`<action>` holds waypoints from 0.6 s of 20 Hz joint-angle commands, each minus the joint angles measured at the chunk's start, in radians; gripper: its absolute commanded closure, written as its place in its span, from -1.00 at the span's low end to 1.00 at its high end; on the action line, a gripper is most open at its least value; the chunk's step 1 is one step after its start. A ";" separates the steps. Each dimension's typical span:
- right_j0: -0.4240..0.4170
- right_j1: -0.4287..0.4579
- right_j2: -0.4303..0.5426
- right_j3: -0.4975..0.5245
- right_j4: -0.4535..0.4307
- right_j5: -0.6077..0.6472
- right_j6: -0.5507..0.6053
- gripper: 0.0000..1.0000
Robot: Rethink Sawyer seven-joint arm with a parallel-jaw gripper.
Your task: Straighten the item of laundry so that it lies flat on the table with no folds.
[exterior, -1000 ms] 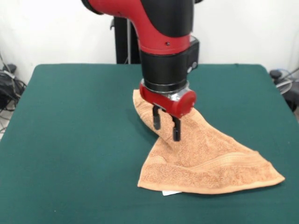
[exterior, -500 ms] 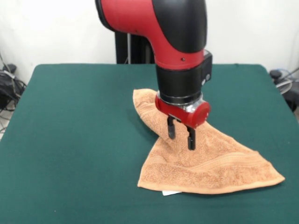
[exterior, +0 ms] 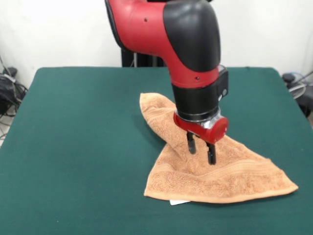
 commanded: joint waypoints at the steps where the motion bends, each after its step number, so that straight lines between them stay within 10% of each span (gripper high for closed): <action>1: -0.003 0.082 0.127 0.105 0.049 -0.118 0.255 -1.00; 12: -0.073 0.149 0.192 0.161 0.021 -0.240 0.259 -1.00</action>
